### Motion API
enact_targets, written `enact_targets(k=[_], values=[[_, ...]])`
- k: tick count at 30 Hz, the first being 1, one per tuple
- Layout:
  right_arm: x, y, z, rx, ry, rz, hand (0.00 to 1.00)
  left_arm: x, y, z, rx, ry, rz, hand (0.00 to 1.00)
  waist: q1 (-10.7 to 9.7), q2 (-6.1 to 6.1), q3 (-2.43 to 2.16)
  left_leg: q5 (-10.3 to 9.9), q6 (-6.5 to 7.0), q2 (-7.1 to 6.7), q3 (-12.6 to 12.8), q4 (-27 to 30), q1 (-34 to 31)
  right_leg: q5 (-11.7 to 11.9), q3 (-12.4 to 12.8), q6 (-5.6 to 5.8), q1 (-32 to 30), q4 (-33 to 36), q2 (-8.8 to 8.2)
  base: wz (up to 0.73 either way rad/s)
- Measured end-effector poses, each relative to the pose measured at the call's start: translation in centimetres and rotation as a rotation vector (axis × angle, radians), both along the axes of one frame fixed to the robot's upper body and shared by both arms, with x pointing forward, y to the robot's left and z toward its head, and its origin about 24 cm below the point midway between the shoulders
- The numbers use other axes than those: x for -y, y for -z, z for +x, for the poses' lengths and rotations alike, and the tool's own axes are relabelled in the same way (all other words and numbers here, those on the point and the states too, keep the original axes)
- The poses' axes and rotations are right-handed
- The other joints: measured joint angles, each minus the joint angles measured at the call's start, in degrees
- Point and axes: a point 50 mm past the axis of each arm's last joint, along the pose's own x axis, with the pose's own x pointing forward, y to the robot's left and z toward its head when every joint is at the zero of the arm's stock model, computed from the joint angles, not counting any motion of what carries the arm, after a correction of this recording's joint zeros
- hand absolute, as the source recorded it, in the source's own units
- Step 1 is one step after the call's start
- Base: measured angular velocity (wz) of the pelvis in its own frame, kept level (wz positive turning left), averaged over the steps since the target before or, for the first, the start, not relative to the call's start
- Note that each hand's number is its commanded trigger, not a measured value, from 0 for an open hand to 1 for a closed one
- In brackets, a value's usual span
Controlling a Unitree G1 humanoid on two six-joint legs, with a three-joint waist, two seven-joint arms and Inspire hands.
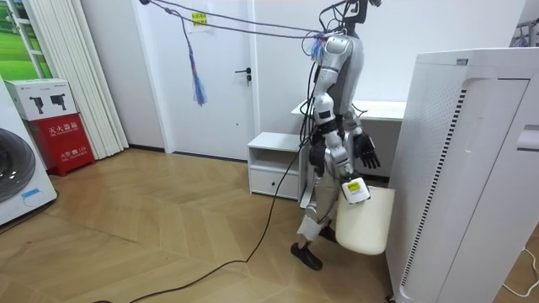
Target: Pick garbage
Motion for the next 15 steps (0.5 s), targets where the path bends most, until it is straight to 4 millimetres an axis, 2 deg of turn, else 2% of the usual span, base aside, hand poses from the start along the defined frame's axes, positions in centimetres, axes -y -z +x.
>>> enact_targets(k=[3, 5, 9, 10, 11, 12, 15], values=[[0.6, 0.3, -1.8, -0.012, 0.113, 0.028, 1.0, -0.7, 0.6, -1.5, -0.046, -0.111, -0.009, 0.0, -0.96, -0.91, -0.37, -0.01, 0.01, 0.04, 0.99, -1.65, 2.4, 0.44, 0.56, 0.21, 2.32, -2.24, 0.16, -0.15], [1.2, 0.5, -2.7, -0.029, 0.184, 0.033, 1.0, -0.9, 0.8, -2.2, -0.064, -0.147, -0.003, 0.0, -0.97, -0.99, -0.47, -0.01, 0.02, 0.05, 1.64, -2.4, 3.58, 0.55, 1.51, 0.27, 2.9, -2.63, 0.25, -0.24], [1.4, 0.7, -4.1, -0.037, 0.323, 0.064, 1.0, -1.1, 1.1, -3.0, -0.089, -0.228, 0.011, 0.0, -1.28, -1.06, -0.21, -0.18, 0.02, 0.09, 2.72, -3.23, 5.55, 0.6, 3.63, 0.38, 3.89, -2.98, 0.41, -0.25], [1.5, 0.8, -4.4, -0.04, 0.347, 0.066, 1.0, -1.1, 1.1, -3.2, -0.094, -0.238, 0.011, 0.0, -1.8, -1.32, 0.06, -0.18, 0.02, 0.09, 2.92, -3.54, 5.98, 0.68, 3.75, 0.47, 4.3, -3.34, 0.47, -0.1], [1.6, 0.8, -5.0, -0.045, 0.395, 0.071, 1.0, -1.0, 1.2, -3.4, -0.1, -0.256, 0.008, 0.0, -1.98, -0.62, -0.09, -0.31, 0.09, 0.23, 3.71, -3.85, 6.68, 0.77, 3.99, 0.52, 4.89, -3.69, 0.54, -0.16], [1.9, 0.9, -5.6, -0.055, 0.435, 0.071, 1.0, -1.1, 1.3, -3.8, -0.114, -0.273, 0.007, 0.0, -1.95, -0.55, 0.04, -0.7, 0.13, 0.39, 4.15, -3.92, 7.29, 0.77, 4.68, 0.53, 5.2, -3.72, 0.71, -0.24], [1.9, 1.2, -6.4, -0.07, 0.514, 0.09, 1.0, -1.5, 1.5, -4.5, -0.14, -0.33, 0.008, 0.0, -2.4, 0.11, -0.11, -1.27, 0.0, 0.87, 5.55, -3.92, 8.12, 0.84, 6.14, 0.48, 5.28, -3.57, 1.11, -0.29]])
